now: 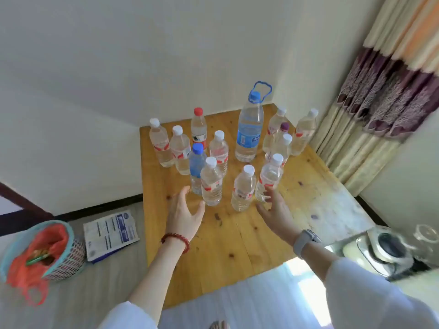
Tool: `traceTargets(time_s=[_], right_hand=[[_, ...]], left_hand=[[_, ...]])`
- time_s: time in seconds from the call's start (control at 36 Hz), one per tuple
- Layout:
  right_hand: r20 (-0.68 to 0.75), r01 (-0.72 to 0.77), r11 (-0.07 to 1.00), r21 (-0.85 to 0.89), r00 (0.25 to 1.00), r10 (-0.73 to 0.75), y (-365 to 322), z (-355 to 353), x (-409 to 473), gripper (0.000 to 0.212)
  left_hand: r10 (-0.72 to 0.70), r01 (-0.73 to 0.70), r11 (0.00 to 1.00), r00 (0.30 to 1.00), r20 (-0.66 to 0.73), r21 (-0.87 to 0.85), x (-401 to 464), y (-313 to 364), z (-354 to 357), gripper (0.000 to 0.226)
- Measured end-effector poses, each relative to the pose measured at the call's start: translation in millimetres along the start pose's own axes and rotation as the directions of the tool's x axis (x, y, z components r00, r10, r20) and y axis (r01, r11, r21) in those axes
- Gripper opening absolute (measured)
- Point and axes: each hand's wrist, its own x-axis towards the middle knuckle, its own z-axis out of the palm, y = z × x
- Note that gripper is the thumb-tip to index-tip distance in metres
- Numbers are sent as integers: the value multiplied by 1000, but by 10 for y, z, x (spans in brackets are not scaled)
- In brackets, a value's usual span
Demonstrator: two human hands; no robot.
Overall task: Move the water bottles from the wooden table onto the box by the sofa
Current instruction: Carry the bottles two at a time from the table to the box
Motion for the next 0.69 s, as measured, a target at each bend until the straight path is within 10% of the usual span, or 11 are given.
traceTargets(time_s=[0.28, 0.69], right_hand=[[65, -173, 978, 113, 984, 166, 401, 606, 620, 85], [-21, -156, 954, 257, 986, 167, 484, 756, 683, 61]], left_hand=[[-145, 158, 981, 983, 116, -110, 783, -458, 708, 80], [-27, 31, 988, 999, 33, -148, 1066, -532, 1025, 69]])
